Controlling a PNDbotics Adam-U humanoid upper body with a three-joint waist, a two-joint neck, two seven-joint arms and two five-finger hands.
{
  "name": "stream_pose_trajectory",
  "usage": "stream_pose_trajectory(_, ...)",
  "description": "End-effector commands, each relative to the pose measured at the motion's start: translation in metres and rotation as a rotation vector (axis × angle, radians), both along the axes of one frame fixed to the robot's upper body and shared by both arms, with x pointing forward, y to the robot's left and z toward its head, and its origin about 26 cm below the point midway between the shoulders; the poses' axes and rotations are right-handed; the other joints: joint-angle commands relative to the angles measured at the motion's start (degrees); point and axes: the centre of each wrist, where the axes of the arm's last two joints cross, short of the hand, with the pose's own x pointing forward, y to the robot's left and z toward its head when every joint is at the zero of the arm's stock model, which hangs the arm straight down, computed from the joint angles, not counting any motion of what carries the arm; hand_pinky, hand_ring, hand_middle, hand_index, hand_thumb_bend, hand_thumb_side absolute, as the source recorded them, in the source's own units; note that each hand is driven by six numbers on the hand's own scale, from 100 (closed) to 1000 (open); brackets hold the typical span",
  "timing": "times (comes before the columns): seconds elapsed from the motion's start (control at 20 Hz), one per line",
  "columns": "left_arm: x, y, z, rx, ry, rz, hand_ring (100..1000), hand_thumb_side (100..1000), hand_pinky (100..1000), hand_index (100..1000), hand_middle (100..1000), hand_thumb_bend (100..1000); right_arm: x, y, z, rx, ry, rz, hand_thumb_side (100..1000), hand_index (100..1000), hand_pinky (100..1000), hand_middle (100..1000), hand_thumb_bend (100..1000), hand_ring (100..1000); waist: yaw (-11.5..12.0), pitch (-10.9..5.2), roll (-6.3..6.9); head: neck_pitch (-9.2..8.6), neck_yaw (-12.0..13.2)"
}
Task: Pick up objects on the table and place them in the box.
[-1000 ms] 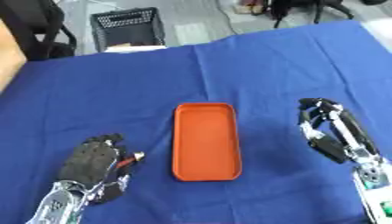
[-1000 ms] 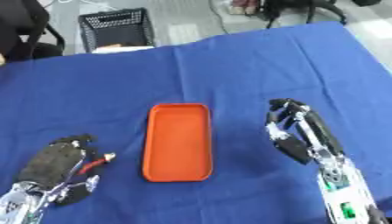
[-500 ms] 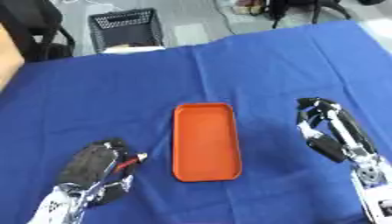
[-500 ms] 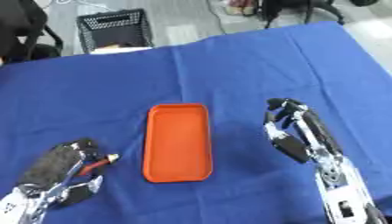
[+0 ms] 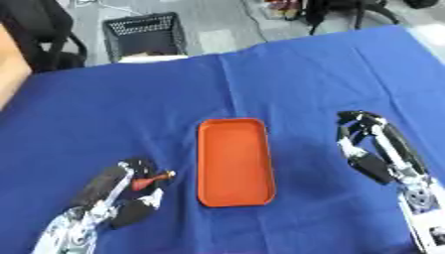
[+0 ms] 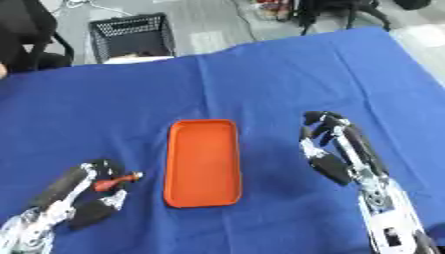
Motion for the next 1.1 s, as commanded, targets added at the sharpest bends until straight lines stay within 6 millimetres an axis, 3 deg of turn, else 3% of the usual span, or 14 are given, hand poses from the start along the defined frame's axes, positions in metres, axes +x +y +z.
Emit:
stream_pose_trajectory(0.05,-0.001,0.003,-0.006,-0.035,0.05,0.014,756,503,929,473,728,100,0.002,-0.002,0.006,-0.011,-0.018,-0.002,695,845,492,689,100,591,-0.11,-0.1,-0.19,-0.76,-0.82)
stream_pose_trajectory(0.45,0.005,0.005,0.015,-0.04,-0.027,0.031,756,452,923,471,727,100,0.002,-0.002,0.006,-0.012,-0.015,0.0,690,845,492,689,100,592,-0.01,-0.19,-0.2,-0.77,-0.93)
stream_pose_trajectory(1.1,0.026,-0.017,0.065,-0.058,-0.171,-0.094,757,376,915,468,728,100,0.002,-0.002,0.004,-0.016,-0.008,0.005,689,845,493,689,100,592,-0.14,-0.46,-0.17,-0.62,-0.82)
